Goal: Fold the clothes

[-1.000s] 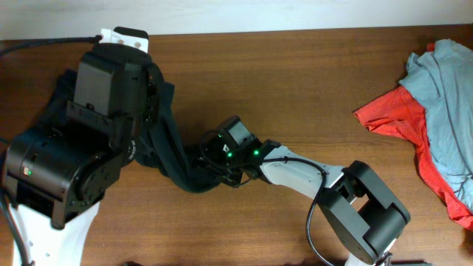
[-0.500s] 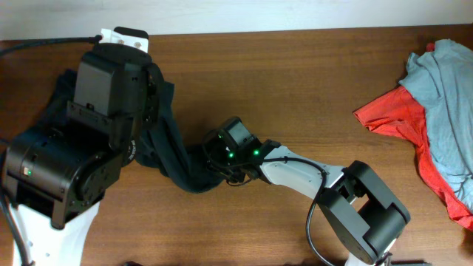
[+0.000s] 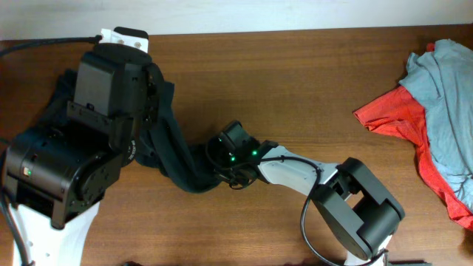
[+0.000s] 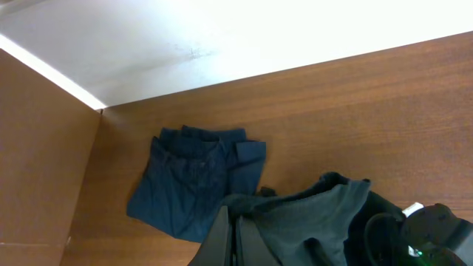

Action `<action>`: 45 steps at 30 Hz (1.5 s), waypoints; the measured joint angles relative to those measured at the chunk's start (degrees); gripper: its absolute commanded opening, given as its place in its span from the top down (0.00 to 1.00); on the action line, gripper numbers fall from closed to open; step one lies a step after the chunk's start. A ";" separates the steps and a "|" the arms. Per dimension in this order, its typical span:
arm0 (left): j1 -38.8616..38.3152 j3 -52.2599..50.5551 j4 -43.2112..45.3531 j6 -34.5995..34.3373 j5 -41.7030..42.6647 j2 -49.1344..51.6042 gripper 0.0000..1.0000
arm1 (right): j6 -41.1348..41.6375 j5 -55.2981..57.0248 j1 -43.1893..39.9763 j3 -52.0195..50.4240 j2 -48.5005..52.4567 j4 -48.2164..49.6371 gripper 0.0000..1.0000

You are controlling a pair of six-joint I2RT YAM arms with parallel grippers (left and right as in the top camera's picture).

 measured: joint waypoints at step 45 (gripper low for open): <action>0.00 14.36 4.92 7.41 3.78 -6.29 0.98 | -42.18 33.03 -25.31 31.67 -51.54 -42.86 0.96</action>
